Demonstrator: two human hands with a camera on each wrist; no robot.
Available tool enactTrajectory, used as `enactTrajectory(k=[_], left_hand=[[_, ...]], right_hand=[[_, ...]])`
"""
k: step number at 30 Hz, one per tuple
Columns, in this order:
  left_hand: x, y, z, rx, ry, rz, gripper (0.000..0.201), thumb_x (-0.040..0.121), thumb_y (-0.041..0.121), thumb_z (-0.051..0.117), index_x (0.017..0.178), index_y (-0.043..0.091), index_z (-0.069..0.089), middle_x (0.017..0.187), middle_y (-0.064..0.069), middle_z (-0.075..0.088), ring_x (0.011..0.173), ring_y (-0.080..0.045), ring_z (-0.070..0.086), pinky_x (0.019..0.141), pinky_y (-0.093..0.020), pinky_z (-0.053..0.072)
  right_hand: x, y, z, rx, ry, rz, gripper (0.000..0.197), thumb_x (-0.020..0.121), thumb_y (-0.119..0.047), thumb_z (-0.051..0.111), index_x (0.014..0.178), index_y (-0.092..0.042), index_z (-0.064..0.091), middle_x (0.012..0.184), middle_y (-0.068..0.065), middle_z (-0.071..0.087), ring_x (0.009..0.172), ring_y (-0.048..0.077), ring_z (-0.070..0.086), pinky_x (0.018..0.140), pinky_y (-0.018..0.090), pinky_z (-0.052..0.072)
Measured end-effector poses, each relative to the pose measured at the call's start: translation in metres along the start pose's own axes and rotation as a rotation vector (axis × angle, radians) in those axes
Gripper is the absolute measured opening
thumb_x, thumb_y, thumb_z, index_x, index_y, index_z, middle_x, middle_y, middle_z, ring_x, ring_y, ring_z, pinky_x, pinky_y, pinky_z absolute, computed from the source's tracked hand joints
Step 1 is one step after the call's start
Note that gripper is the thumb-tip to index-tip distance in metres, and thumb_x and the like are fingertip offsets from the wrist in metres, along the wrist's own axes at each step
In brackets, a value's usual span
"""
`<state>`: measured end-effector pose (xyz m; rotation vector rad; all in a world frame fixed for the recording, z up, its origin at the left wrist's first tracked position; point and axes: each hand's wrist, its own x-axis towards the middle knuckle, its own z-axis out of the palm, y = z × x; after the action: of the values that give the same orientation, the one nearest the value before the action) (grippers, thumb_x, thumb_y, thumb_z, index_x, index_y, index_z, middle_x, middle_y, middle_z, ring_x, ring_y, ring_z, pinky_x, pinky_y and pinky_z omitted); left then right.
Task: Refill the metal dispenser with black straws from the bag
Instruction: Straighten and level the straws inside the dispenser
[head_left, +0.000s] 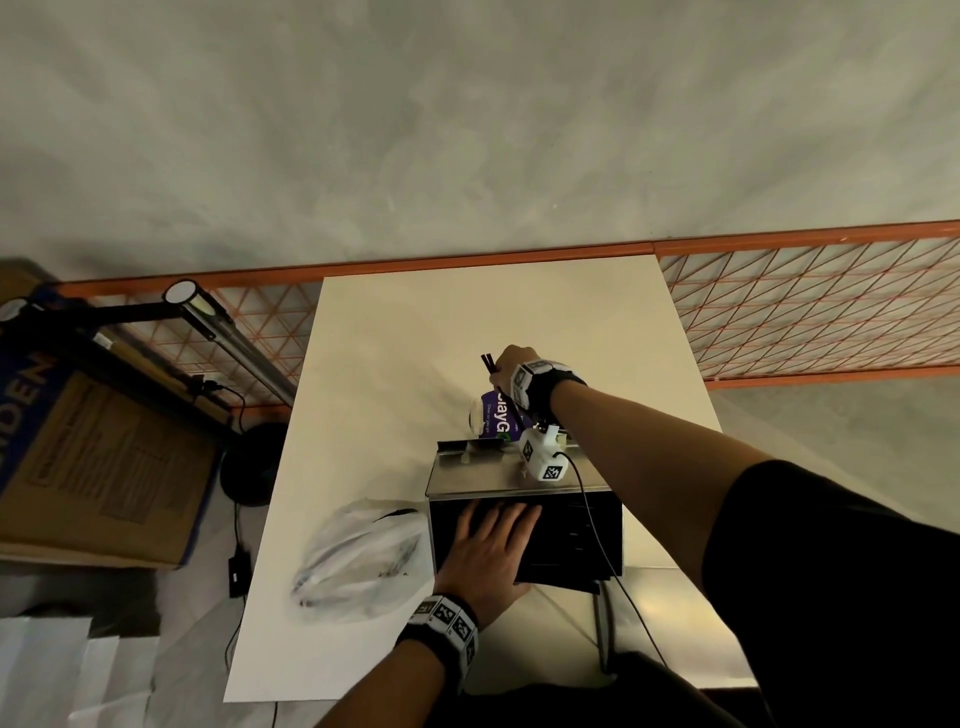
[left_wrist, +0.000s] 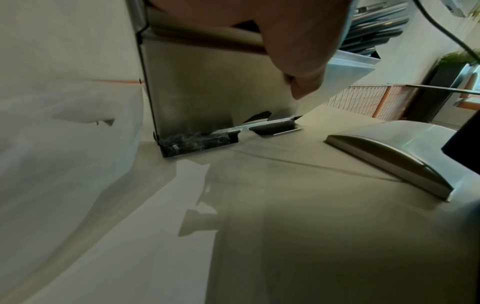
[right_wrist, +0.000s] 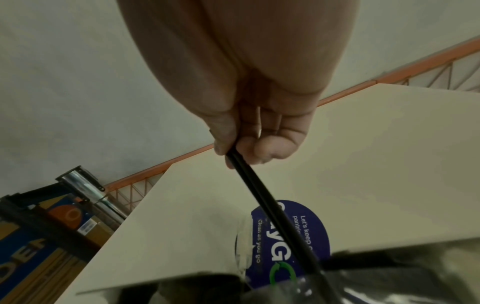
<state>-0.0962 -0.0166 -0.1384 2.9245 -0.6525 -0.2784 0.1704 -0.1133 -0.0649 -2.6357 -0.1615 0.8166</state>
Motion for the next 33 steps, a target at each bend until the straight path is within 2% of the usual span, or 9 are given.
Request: enactTrajectory(k=[6, 13, 16, 19, 21, 25, 29, 31, 33], left_hand=[[0.003, 0.0, -0.007, -0.001, -0.004, -0.009, 0.113, 0.059, 0.07, 0.077, 0.153, 0.021, 0.041, 0.142, 0.0, 0.055, 0.124, -0.021, 0.056, 0.11, -0.053, 0.042], [0.0, 0.001, -0.006, 0.008, -0.01, -0.008, 0.112, 0.059, 0.068, 0.079, 0.153, 0.021, 0.04, 0.142, 0.0, 0.056, 0.124, -0.021, 0.057, 0.109, -0.053, 0.043], [0.0, 0.001, -0.006, 0.008, -0.013, -0.008, 0.112, 0.059, 0.068, 0.079, 0.153, 0.021, 0.04, 0.142, 0.0, 0.057, 0.123, -0.021, 0.057, 0.108, -0.053, 0.044], [0.001, 0.001, -0.005, 0.012, -0.012, -0.004, 0.112, 0.06, 0.068, 0.079, 0.154, 0.02, 0.041, 0.142, -0.001, 0.057, 0.124, -0.02, 0.057, 0.109, -0.054, 0.043], [0.0, 0.001, -0.004, 0.011, -0.002, 0.0, 0.112, 0.061, 0.068, 0.079, 0.154, 0.02, 0.041, 0.143, -0.001, 0.057, 0.125, -0.02, 0.057, 0.109, -0.054, 0.043], [0.001, 0.001, -0.004, 0.007, -0.002, 0.006, 0.111, 0.062, 0.068, 0.078, 0.154, 0.019, 0.039, 0.143, -0.001, 0.057, 0.126, -0.02, 0.057, 0.11, -0.054, 0.043], [-0.003, 0.001, 0.001, -0.016, -0.008, 0.019, 0.111, 0.065, 0.068, 0.078, 0.155, 0.02, 0.036, 0.144, -0.001, 0.056, 0.127, -0.021, 0.058, 0.11, -0.053, 0.042], [-0.002, 0.0, 0.002, -0.011, -0.017, 0.019, 0.109, 0.068, 0.066, 0.076, 0.156, 0.021, 0.031, 0.147, -0.001, 0.054, 0.13, -0.022, 0.056, 0.112, -0.054, 0.039], [0.003, -0.003, 0.0, 0.002, -0.02, 0.016, 0.107, 0.073, 0.064, 0.072, 0.159, 0.022, 0.025, 0.152, -0.002, 0.049, 0.135, -0.023, 0.051, 0.117, -0.055, 0.033]], right_hand=[[0.006, 0.001, -0.001, 0.072, 0.031, 0.021, 0.029, 0.096, -0.024, 0.057, 0.072, -0.007, 0.055, 0.062, 0.004, 0.052, 0.052, 0.02, 0.048, 0.048, 0.025, 0.035], [0.005, 0.01, -0.002, 0.134, 0.042, 0.057, 0.027, 0.097, -0.024, 0.055, 0.077, -0.006, 0.058, 0.065, 0.005, 0.055, 0.053, 0.02, 0.048, 0.049, 0.025, 0.036], [0.004, 0.015, -0.003, 0.15, 0.048, 0.085, 0.025, 0.098, -0.022, 0.053, 0.085, -0.004, 0.064, 0.081, 0.01, 0.064, 0.06, 0.022, 0.053, 0.057, 0.027, 0.041], [0.004, 0.02, -0.002, 0.175, 0.091, 0.114, 0.028, 0.096, -0.023, 0.057, 0.112, -0.004, 0.067, 0.112, 0.013, 0.067, 0.09, 0.029, 0.061, 0.071, 0.029, 0.041], [0.002, 0.022, -0.002, 0.239, 0.128, 0.128, 0.033, 0.094, -0.024, 0.061, 0.12, -0.004, 0.064, 0.119, 0.016, 0.065, 0.091, 0.029, 0.055, 0.076, 0.03, 0.039], [0.003, 0.024, 0.0, 0.274, 0.135, 0.12, 0.03, 0.099, -0.026, 0.055, 0.104, -0.002, 0.071, 0.103, 0.014, 0.072, 0.072, 0.026, 0.059, 0.066, 0.029, 0.045], [0.002, 0.012, -0.028, 0.479, 0.274, 0.11, 0.027, 0.097, -0.026, 0.057, 0.103, -0.005, 0.072, 0.097, 0.012, 0.072, 0.08, 0.029, 0.064, 0.07, 0.03, 0.05], [-0.002, -0.001, -0.053, 0.523, 0.281, 0.054, 0.024, 0.095, -0.027, 0.06, 0.099, -0.006, 0.073, 0.093, 0.011, 0.073, 0.081, 0.029, 0.069, 0.077, 0.038, 0.059], [-0.007, -0.013, -0.072, 0.48, 0.277, -0.005, 0.023, 0.093, -0.027, 0.062, 0.092, -0.007, 0.074, 0.088, 0.011, 0.074, 0.078, 0.03, 0.071, 0.077, 0.045, 0.061]])
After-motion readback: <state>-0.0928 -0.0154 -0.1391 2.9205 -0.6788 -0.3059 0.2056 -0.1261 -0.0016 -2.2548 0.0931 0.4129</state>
